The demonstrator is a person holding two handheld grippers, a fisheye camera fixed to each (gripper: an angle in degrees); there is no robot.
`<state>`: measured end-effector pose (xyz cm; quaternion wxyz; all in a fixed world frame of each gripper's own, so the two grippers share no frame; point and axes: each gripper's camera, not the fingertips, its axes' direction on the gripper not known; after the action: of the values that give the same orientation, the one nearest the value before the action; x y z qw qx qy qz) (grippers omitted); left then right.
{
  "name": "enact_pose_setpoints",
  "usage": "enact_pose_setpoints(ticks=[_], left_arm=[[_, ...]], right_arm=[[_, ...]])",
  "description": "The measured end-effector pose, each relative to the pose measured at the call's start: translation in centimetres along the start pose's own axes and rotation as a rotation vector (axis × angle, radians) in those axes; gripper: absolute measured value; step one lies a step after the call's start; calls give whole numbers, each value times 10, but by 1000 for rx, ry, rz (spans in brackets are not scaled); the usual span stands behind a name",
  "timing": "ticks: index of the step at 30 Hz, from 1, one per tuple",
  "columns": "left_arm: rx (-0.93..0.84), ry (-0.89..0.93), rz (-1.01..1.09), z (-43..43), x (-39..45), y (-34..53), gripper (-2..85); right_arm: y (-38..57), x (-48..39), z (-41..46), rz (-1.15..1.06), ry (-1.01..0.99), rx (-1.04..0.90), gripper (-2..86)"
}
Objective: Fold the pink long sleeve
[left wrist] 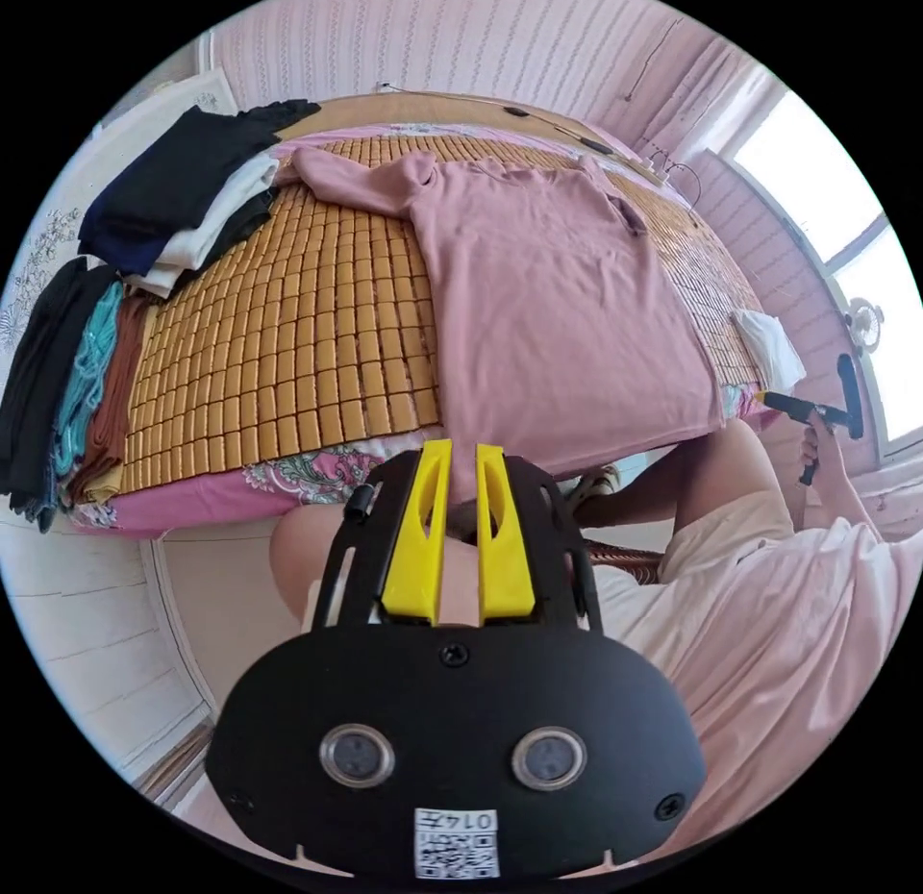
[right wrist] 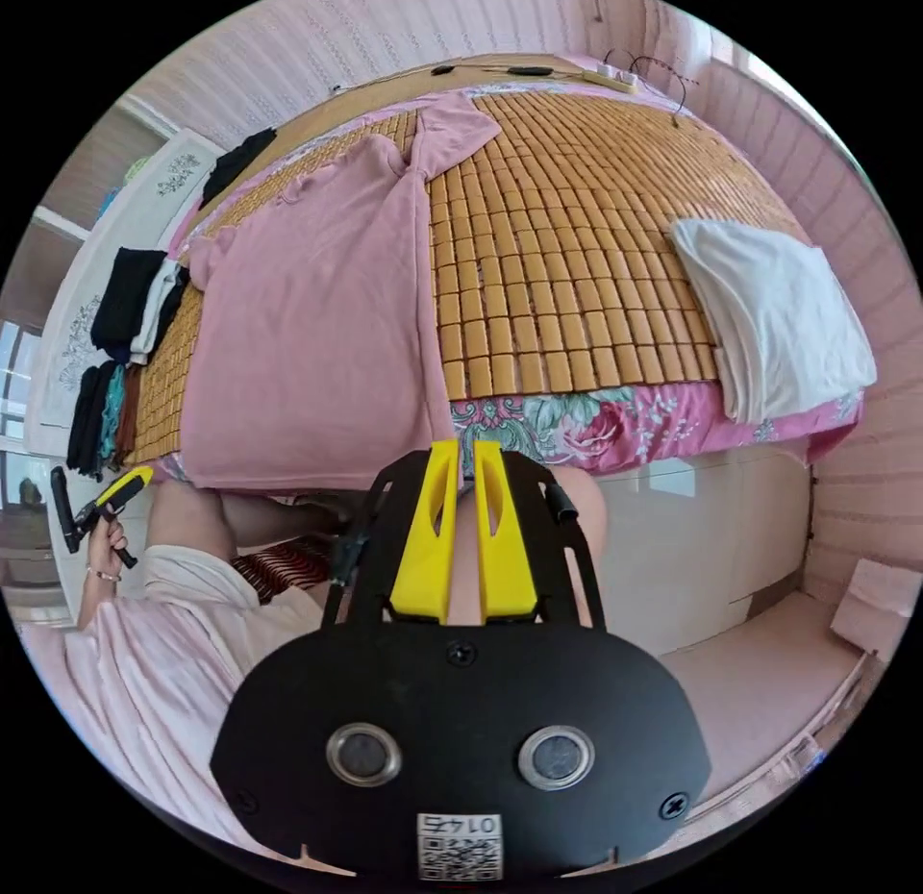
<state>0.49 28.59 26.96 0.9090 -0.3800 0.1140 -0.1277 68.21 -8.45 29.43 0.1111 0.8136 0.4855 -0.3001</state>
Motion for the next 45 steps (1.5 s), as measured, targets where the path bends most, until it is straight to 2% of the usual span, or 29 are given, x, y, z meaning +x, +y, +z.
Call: enact_pose_setpoints(ticks=[3, 5, 8, 13, 16, 18, 21, 24, 26, 30, 32, 35, 37, 40, 45], left_arm=[[170, 29, 46, -28, 5, -10, 61], [308, 150, 20, -44, 12, -28, 63], [423, 332, 16, -51, 28, -52, 59], [475, 458, 37, -51, 54, -86, 54], [490, 541, 30, -47, 58, -101, 51], [491, 584, 31, -42, 59, -110, 50], [454, 641, 41, -27, 62, -123, 44], [451, 745, 38, -12, 59, -127, 27], [477, 900, 84, -1, 55, -129, -1], [494, 869, 211, 5, 63, -138, -9], [521, 787, 264, 10, 69, -147, -9], [561, 772, 319, 28, 69, -168, -10], [557, 741, 344, 42, 71, -188, -10], [527, 680, 354, 71, 73, -231, -10], [507, 594, 286, 114, 66, -313, -10]], right_arm=[[-10, -77, -27, -179, 74, 79, 104], [-18, -131, -37, -242, 119, 94, 103], [-21, -221, -51, -288, 146, 153, 64], [-10, -313, -61, -287, 96, 177, -3], [-5, -345, -50, -227, 317, 147, -8], [3, -363, -38, -166, 551, 162, -9], [13, -383, -27, -141, 721, 170, -10], [20, -393, -23, -144, 732, 187, -10], [23, -396, -27, -150, 719, 227, -10], [22, -401, -32, -148, 728, 396, -10], [15, -401, -31, -144, 707, 439, -10], [-3, -401, -23, -110, 628, 479, -10], [-20, -398, -16, -105, 589, 485, -10], [-55, -392, -2, 20, 592, 489, -10], [-139, -384, 17, 153, 588, 385, -10]])
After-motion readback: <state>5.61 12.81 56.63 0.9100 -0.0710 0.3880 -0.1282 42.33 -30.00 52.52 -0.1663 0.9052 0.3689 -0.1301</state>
